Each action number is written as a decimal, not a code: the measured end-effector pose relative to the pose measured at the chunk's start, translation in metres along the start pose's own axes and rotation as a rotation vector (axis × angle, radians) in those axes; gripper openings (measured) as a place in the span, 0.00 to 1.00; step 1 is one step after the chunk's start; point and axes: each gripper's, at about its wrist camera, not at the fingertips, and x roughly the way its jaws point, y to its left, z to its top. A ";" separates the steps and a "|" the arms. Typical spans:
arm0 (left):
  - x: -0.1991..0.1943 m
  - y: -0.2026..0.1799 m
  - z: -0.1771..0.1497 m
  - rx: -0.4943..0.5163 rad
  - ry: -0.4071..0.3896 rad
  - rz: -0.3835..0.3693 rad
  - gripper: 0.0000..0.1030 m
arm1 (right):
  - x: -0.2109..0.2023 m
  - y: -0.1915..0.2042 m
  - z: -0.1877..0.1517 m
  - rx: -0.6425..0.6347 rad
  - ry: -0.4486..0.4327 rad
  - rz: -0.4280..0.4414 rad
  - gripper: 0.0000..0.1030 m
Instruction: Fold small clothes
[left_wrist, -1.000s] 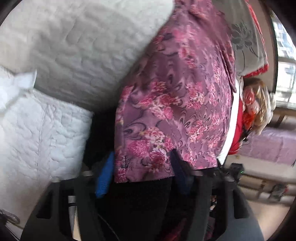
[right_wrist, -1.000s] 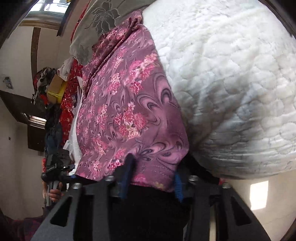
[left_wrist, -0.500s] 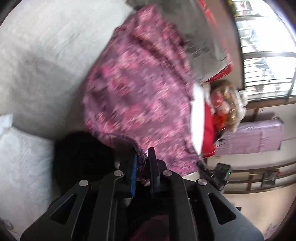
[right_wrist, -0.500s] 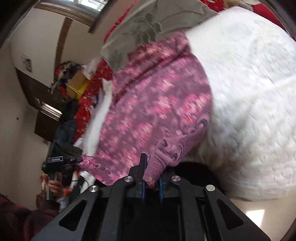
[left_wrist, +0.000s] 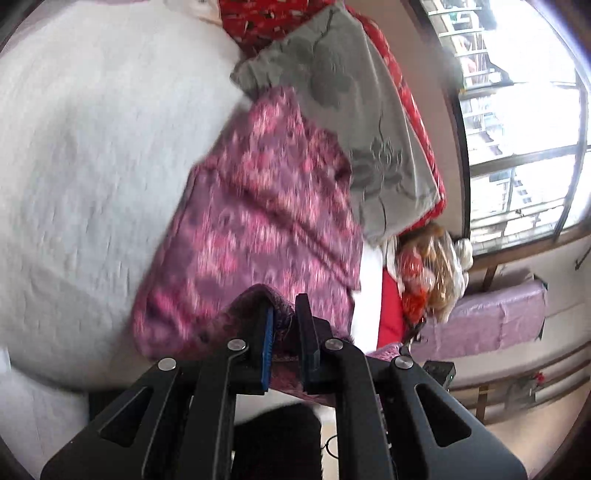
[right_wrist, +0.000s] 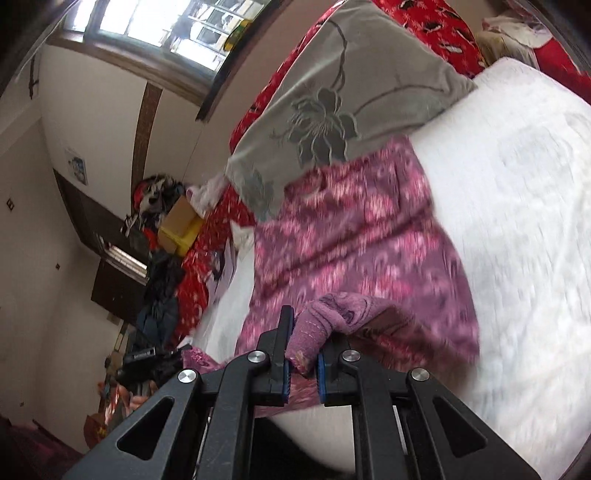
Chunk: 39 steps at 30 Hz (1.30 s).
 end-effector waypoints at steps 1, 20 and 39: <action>0.001 -0.001 0.009 0.002 -0.016 -0.006 0.08 | 0.004 0.000 0.007 0.000 -0.006 -0.003 0.09; 0.118 -0.014 0.192 -0.001 -0.138 0.044 0.08 | 0.141 -0.072 0.161 0.195 -0.144 -0.072 0.09; 0.114 -0.014 0.192 -0.083 -0.097 -0.021 0.40 | 0.127 -0.112 0.180 0.339 -0.234 -0.196 0.50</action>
